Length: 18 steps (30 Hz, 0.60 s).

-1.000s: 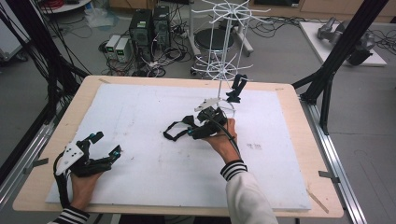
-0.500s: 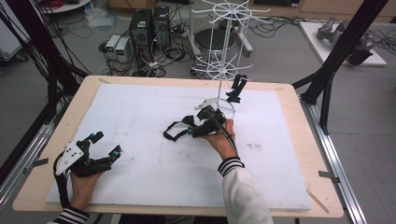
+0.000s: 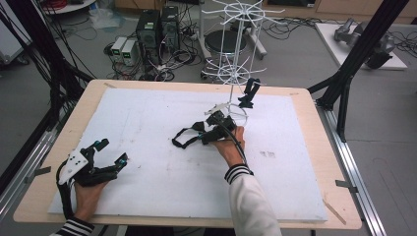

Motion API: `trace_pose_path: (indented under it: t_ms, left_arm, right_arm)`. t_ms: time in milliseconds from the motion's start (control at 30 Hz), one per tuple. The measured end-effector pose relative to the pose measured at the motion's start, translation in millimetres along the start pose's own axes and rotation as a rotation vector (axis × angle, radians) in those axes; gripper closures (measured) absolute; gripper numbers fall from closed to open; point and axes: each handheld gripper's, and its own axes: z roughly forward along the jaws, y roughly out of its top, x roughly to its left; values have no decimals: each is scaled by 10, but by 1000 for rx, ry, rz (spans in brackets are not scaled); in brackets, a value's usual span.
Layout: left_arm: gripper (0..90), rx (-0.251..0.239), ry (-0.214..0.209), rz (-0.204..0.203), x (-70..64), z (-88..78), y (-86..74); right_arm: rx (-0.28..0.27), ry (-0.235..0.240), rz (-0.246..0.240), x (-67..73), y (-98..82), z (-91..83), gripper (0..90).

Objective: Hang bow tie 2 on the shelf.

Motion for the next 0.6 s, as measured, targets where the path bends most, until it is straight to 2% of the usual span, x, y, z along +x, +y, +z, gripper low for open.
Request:
trace_pose_path:
  t_ms: [233, 400, 600]
  left_arm:
    - [126, -1, 0, -1, 1, 0, -1]
    - [126, 0, 0, -1, 0, 0, 0]
    - [126, -2, 0, -1, -1, 1, -1]
  right_arm:
    - [10, 2, 33, -20, 11, 88, 228]
    - [24, -24, 25, 10, 13, 162, 268]
    - [38, -12, 44, 15, 18, 235, 320]
